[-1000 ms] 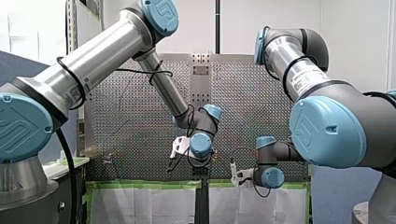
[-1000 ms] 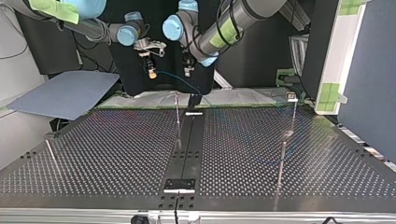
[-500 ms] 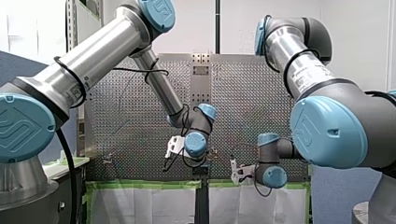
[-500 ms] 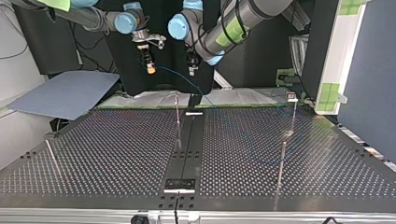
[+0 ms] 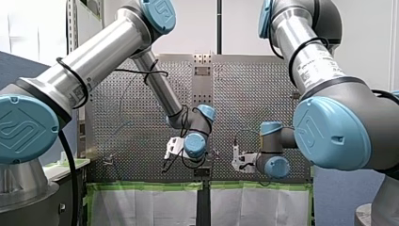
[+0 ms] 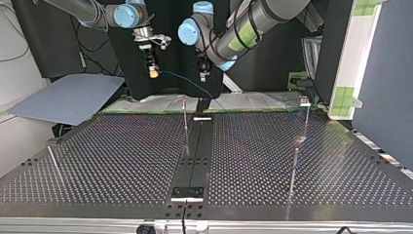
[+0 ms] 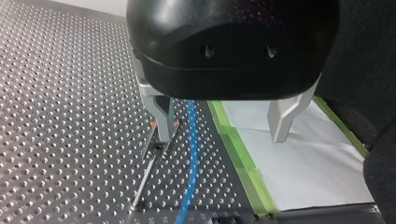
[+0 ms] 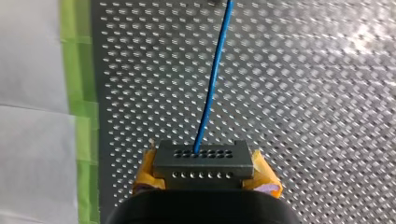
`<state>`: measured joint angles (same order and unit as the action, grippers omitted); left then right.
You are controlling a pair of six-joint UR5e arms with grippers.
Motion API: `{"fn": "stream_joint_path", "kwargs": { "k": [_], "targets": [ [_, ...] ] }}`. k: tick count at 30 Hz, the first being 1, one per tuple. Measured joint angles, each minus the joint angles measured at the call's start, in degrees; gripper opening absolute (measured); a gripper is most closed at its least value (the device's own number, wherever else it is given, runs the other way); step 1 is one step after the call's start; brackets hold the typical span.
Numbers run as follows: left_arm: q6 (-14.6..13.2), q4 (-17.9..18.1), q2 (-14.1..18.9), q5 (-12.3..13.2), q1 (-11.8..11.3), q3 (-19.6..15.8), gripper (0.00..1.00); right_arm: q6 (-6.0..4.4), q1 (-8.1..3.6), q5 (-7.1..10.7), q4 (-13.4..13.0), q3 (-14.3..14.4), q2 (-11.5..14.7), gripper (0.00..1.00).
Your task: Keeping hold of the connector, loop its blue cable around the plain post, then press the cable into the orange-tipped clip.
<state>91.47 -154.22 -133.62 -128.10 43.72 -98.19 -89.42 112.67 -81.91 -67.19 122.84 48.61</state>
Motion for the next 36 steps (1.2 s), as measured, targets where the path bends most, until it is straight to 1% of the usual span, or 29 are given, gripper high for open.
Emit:
{"fn": "stream_joint_path", "kwargs": {
  "k": [3, 6, 7, 9, 11, 15, 17, 20, 26, 30, 36],
  "targets": [
    [0.0, -0.3, 0.1, -0.2, -0.3, -0.2, 1.0, -1.07, -0.37, -0.83, -0.4, 0.0, 0.0, 0.0],
    [-0.1, 0.0, 0.3, -0.4, -0.6, -1.1, 1.0, -1.42, -0.78, -2.26, -1.3, -0.4, -1.1, 0.0],
    [-0.1, 0.3, 0.5, -0.4, -0.8, -1.6, 1.0, -1.35, -0.87, -2.65, -1.5, -0.6, -1.5, 0.0],
    [-0.1, 1.1, 1.0, -0.3, -1.0, -2.5, 1.0, -0.8, -0.99, -3.3, -1.9, -1.3, -2.5, 0.0],
    [-0.2, 2.1, 1.7, -0.2, -1.2, -3.5, 1.0, -0.16, -0.93, -3.56, -2.2, -1.7, -3.6, 0.0],
    [-0.3, 3.6, 3.1, 0.2, -1.5, -5.4, 1.0, 0.34, -0.73, -3.63, -2.4, -2.1, -6.0, 0.0],
    [-0.4, 3.9, 3.4, 0.4, -1.6, -5.9, 1.0, 0.52, -0.59, -3.4, -2.4, -2.2, -7.3, 0.0],
    [-0.4, 4.1, 3.6, 0.5, -1.8, -6.2, 1.0, 0.86, -0.35, -2.52, -2.3, -2.4, -8.2, 0.0],
    [-0.5, 4.2, 3.7, 0.6, -2.1, -6.3, 1.0, 1.13, 0.05, -0.15, -1.9, -2.8, -8.5, 0.0],
    [-1.0, 4.0, 3.7, 0.6, -2.3, -6.3, 1.0, 1.15, 0.19, 0.32, -1.6, -3.0, -8.5, 0.0],
    [-1.2, 1.8, 4.6, 0.8, -3.0, -6.3, 1.0, 1.2, 0.22, 0.71, -0.5, -3.6, -8.6, 0.0]
  ]
}}
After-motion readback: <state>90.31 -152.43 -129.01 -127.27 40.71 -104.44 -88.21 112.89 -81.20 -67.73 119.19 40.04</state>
